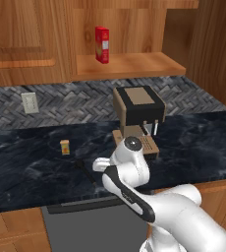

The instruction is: Pick the bar soap and dish brush from the cabinet and place them on the counter.

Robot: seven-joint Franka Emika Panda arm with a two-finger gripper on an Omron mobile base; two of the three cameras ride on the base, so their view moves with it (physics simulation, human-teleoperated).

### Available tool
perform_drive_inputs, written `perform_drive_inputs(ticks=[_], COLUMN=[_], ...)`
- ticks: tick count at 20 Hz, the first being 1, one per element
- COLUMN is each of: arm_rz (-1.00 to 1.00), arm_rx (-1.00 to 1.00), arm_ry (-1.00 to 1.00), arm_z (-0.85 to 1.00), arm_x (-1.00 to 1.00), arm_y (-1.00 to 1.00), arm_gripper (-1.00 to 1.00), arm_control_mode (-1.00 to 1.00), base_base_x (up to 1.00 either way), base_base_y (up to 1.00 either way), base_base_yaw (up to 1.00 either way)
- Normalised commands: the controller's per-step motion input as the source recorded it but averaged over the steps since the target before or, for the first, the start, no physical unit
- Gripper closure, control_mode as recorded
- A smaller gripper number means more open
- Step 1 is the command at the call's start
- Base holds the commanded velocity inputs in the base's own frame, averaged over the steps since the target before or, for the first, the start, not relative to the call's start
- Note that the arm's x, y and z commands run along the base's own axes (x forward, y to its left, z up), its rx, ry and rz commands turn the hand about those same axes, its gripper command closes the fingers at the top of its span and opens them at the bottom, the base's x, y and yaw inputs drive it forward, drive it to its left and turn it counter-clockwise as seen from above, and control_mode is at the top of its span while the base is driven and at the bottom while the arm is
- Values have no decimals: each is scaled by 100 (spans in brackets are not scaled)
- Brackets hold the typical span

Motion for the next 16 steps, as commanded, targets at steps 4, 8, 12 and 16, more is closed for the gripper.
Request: perform_drive_inputs(ticks=[4, 8, 12, 16], arm_rz=[0, 0, 0, 0], arm_rx=[-1, -1, -1, 0], arm_ry=[3, 1, 2, 1], arm_z=[-17, -13, -18, -17], arm_x=[13, 4, 2, 2], arm_y=[8, 1, 1, 1], arm_gripper=[100, 100, 100, 100], arm_control_mode=[-100, -100, -100, -100], base_base_x=[0, 0, 0, 0], base_base_y=[0, 0, 0, 0], base_base_yaw=[0, 0, 0, 0])
